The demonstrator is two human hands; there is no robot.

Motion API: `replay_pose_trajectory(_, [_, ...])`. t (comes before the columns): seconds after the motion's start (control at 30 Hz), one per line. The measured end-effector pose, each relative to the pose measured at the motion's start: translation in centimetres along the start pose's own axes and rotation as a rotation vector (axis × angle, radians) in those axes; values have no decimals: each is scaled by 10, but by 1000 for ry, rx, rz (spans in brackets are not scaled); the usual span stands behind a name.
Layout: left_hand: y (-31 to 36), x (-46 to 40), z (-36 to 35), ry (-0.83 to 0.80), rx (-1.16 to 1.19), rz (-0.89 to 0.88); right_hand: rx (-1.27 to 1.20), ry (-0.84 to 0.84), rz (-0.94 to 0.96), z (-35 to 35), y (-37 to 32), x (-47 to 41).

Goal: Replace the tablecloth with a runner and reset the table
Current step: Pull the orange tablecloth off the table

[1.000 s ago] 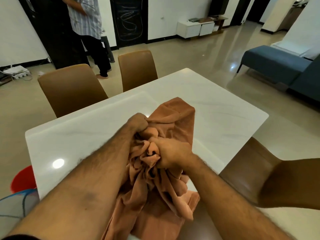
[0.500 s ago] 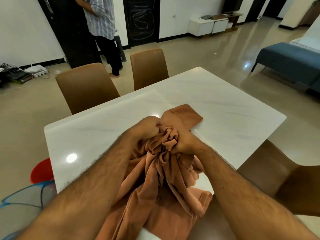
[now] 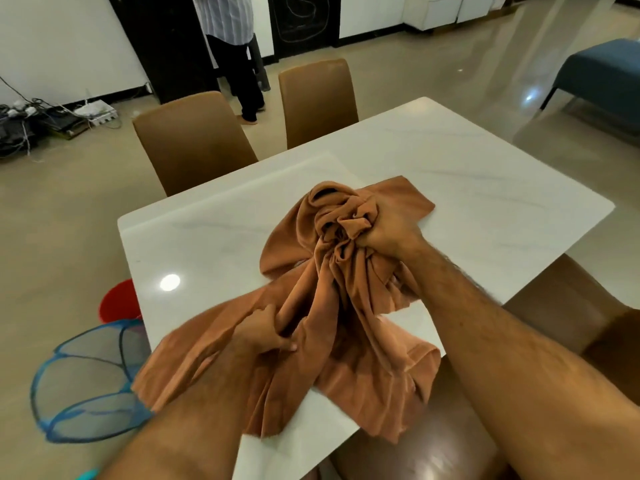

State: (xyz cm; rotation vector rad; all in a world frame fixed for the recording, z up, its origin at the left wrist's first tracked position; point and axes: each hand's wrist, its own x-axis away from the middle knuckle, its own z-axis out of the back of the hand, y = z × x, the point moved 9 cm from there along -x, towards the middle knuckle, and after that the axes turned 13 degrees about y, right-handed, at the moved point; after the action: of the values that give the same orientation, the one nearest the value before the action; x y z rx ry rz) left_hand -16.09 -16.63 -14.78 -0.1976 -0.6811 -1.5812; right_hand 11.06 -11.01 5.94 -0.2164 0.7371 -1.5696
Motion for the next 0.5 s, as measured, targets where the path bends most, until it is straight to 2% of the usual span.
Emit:
replay_pose_trajectory(0.1, [10,-9,3,175,-98,-3,3,-7,16,-5,-3,5])
replay_pose_trajectory(0.17, [18,-8,19,304,-14,2,13,-30,15,-10,0,8])
replay_pose_trajectory(0.23, [26,-8,44,379,295,20,29,-63,11,-13,1,11])
replay_pose_trajectory(0.37, [70,11,101,389,1185,107,56,-73,74,-22,-13,19])
replay_pose_trajectory(0.43, [103,18,124,300,1453,22,15,-31,63,-21,-24,20])
replay_pose_trajectory(0.5, [128,28,134,111,1626,-60,-3,7,16,-20,-26,15])
